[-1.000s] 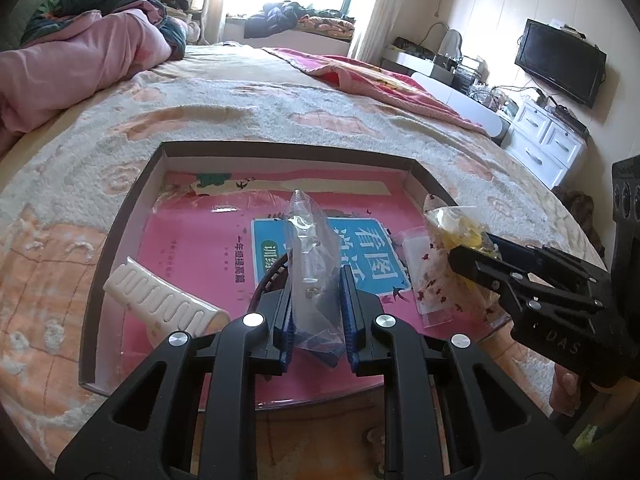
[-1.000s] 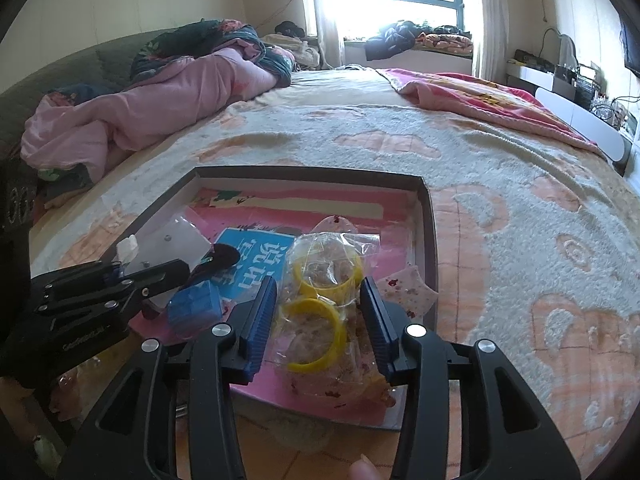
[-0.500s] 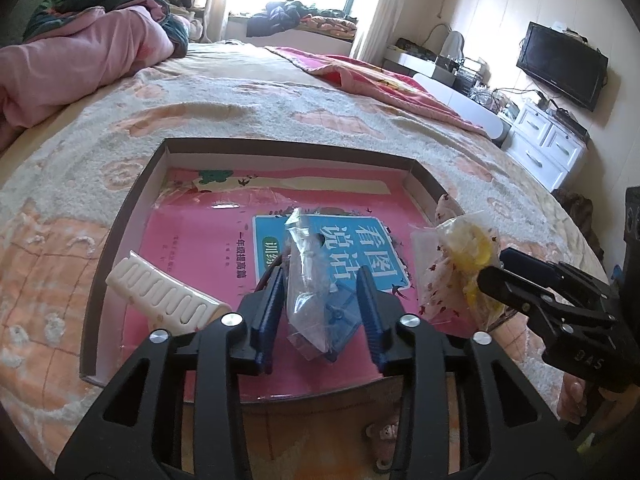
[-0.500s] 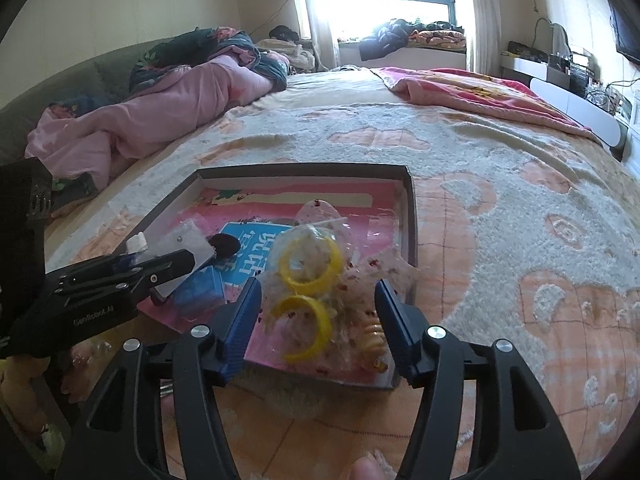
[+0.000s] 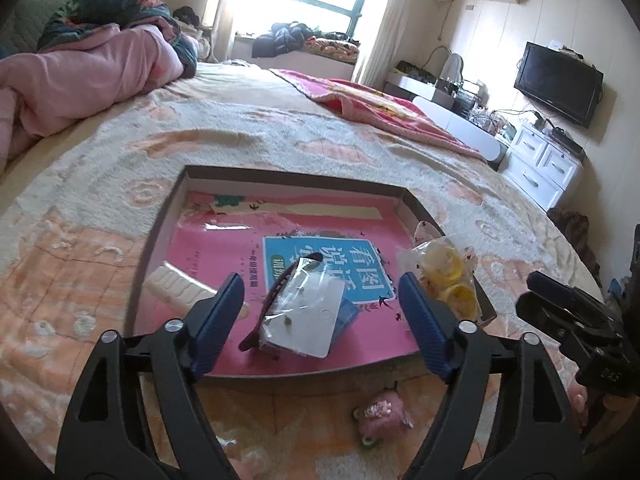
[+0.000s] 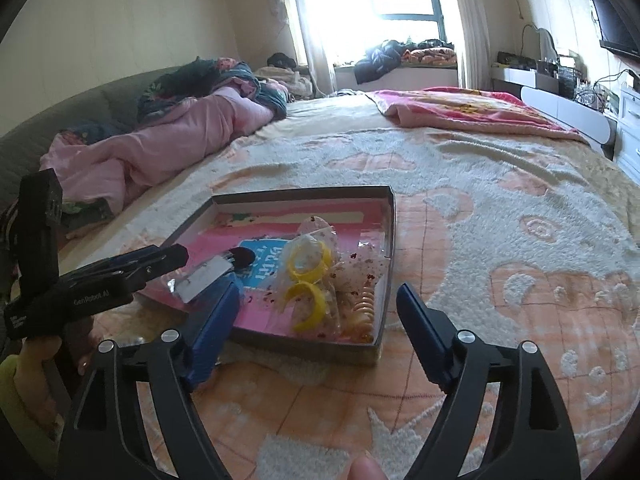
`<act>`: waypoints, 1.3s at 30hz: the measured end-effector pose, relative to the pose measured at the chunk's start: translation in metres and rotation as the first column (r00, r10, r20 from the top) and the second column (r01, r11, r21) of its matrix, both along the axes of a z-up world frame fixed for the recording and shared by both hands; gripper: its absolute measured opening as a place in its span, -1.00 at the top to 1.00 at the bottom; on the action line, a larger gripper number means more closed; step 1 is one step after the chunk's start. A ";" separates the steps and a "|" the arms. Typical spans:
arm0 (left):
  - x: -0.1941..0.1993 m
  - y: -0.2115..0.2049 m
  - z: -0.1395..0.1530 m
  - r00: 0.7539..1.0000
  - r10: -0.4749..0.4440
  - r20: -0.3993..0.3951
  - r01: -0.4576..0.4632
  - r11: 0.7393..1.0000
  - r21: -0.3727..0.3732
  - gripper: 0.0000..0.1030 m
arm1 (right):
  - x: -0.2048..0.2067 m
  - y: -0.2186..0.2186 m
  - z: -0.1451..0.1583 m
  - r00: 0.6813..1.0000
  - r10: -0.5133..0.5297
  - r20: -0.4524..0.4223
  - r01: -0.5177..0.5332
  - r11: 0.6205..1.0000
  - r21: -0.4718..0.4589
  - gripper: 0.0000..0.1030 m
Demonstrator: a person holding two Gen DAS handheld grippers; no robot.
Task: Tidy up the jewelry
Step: 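Open the left tool to release the clear bag while the right tool releases the bangle bag into the tray, then grasp the pearl flower clip with the left tool while the right tool grasps the pink fluffy clip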
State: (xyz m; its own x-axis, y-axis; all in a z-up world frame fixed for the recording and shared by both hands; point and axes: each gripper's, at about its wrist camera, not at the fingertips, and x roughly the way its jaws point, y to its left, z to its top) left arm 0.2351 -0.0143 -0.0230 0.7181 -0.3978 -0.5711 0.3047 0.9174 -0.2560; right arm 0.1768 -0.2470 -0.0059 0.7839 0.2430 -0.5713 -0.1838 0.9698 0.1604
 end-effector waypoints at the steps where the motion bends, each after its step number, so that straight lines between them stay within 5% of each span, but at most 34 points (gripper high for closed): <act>1: -0.003 0.002 0.002 1.000 0.006 0.007 -0.006 1.000 0.002 -0.46 | -0.003 0.000 0.001 1.000 0.006 0.003 -0.006 1.000 0.002 -0.55; 14: -0.037 0.042 0.006 0.994 0.109 0.004 -0.109 0.993 0.042 -0.56 | -0.023 0.038 -0.011 0.991 0.129 -0.032 -0.130 0.991 -0.020 -0.56; 26: -0.054 0.074 -0.014 0.985 0.138 -0.101 -0.131 0.989 0.072 -0.56 | -0.016 0.082 -0.041 0.961 0.235 -0.143 -0.242 0.970 -0.029 -0.54; 34: -0.053 0.079 -0.039 0.972 0.119 -0.202 -0.108 0.992 0.062 -0.56 | 0.002 0.099 -0.061 0.941 0.250 -0.229 -0.256 0.967 0.004 -0.34; 37: -0.050 0.074 -0.046 0.972 0.090 -0.219 -0.081 0.995 0.053 -0.56 | 0.008 0.102 -0.064 0.936 0.248 -0.250 -0.252 0.968 0.016 -0.14; 39: -0.047 0.068 -0.049 0.972 0.074 -0.225 -0.062 0.996 0.056 -0.56 | 0.011 0.104 -0.065 0.936 0.244 -0.254 -0.249 0.969 0.012 0.20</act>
State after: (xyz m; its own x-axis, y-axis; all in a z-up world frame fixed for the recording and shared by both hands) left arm 0.1879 0.0542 -0.0717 0.5921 -0.3205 -0.7394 0.1803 0.9469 -0.2661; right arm 0.1881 -0.1432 -0.0709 0.5311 0.3966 -0.7488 -0.3732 0.9028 0.2134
